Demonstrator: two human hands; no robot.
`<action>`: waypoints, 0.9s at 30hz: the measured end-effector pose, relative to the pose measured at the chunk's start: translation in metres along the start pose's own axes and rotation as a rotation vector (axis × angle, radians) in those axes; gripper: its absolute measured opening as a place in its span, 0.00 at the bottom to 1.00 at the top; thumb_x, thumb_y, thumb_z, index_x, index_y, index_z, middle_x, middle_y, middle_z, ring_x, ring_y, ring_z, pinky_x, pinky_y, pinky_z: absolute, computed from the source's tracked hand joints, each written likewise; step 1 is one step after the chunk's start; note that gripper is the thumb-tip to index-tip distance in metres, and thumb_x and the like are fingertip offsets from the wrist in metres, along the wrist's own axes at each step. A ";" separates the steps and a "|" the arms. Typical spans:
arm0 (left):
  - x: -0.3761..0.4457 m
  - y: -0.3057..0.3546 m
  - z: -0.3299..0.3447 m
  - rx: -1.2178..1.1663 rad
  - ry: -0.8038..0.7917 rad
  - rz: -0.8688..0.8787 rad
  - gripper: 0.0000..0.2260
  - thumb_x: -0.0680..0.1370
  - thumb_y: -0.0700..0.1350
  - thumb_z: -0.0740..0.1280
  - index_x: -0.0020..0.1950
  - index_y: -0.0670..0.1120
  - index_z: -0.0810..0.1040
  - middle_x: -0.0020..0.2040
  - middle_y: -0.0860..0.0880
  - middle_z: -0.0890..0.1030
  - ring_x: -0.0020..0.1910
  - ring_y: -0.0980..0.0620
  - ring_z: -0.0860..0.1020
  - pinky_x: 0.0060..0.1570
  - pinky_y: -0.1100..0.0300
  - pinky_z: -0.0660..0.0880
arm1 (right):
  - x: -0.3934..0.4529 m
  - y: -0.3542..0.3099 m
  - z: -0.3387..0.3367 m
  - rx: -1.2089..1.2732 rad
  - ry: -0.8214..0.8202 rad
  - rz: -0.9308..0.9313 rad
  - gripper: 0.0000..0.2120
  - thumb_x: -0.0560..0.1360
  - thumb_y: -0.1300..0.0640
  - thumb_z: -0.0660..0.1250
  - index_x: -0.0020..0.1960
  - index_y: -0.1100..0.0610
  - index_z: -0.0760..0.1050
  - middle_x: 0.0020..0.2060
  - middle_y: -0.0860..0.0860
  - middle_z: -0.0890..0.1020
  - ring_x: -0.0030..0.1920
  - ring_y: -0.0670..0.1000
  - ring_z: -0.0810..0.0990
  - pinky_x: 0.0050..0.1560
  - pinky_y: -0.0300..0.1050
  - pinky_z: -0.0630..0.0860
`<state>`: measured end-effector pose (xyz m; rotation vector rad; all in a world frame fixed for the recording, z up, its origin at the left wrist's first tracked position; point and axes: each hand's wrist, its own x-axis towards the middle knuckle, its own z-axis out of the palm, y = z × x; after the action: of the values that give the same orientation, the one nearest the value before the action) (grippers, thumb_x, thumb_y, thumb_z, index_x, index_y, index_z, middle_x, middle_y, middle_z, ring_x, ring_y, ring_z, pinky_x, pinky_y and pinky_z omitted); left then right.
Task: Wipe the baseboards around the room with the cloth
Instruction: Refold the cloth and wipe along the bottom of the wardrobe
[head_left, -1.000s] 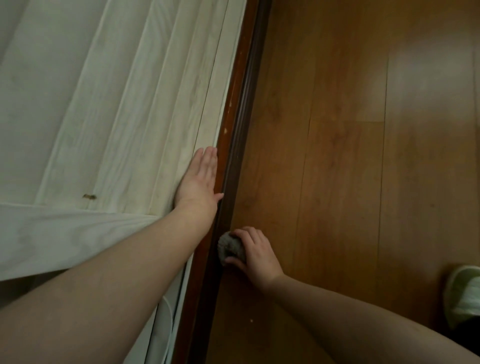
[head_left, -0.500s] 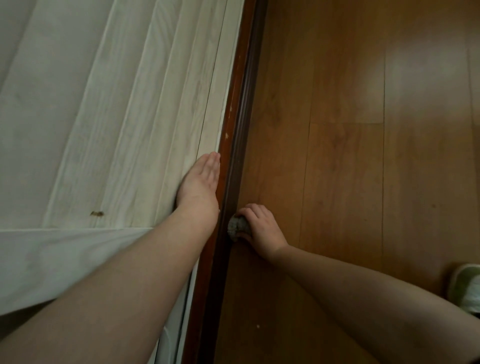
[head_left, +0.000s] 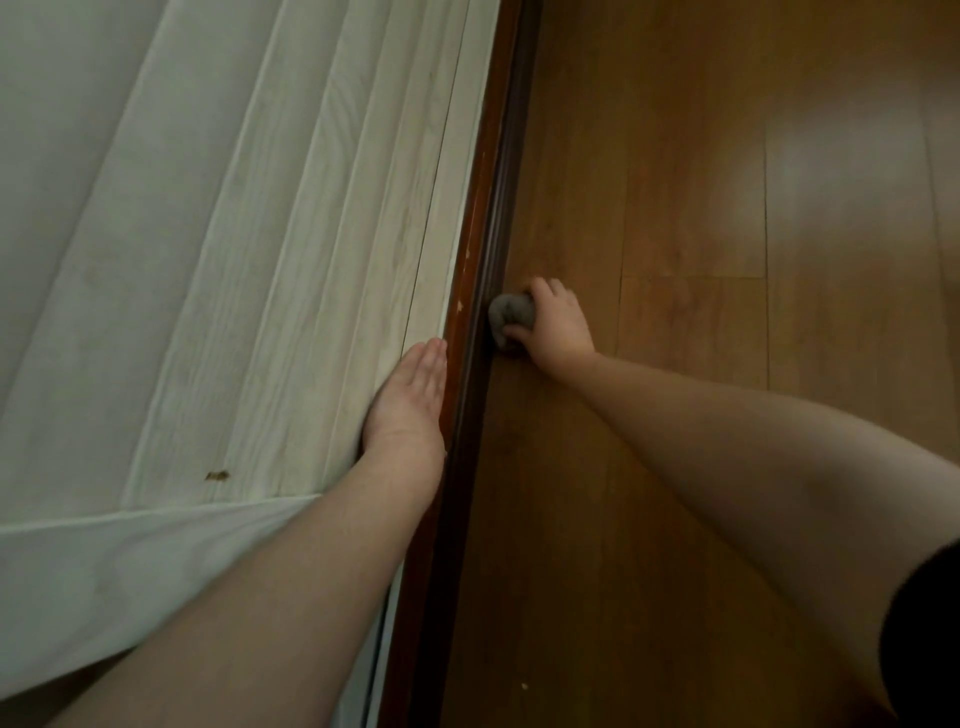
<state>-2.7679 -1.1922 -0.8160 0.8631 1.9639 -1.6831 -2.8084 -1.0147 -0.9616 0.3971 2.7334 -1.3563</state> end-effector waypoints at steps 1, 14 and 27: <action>0.000 0.000 -0.001 0.002 -0.004 0.000 0.44 0.80 0.68 0.46 0.76 0.35 0.34 0.78 0.34 0.34 0.77 0.36 0.33 0.74 0.41 0.32 | -0.017 0.002 0.006 0.039 0.000 0.003 0.24 0.72 0.51 0.74 0.65 0.49 0.70 0.59 0.47 0.73 0.62 0.49 0.71 0.63 0.48 0.72; -0.007 -0.004 -0.006 0.005 0.009 0.003 0.41 0.81 0.66 0.46 0.78 0.35 0.37 0.79 0.34 0.36 0.78 0.36 0.35 0.76 0.41 0.34 | -0.232 -0.024 0.075 0.311 -0.246 -0.078 0.25 0.75 0.46 0.70 0.69 0.44 0.65 0.64 0.40 0.64 0.65 0.41 0.64 0.68 0.39 0.68; 0.002 0.002 0.000 0.023 0.016 0.035 0.42 0.82 0.66 0.47 0.76 0.34 0.35 0.78 0.33 0.35 0.77 0.34 0.32 0.73 0.39 0.32 | -0.056 -0.024 0.032 0.270 -0.035 -0.044 0.21 0.75 0.50 0.69 0.66 0.46 0.69 0.59 0.39 0.65 0.63 0.41 0.65 0.66 0.43 0.67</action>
<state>-2.7675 -1.1915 -0.8188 0.9171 1.9321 -1.6874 -2.7619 -1.0649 -0.9526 0.3257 2.5499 -1.7333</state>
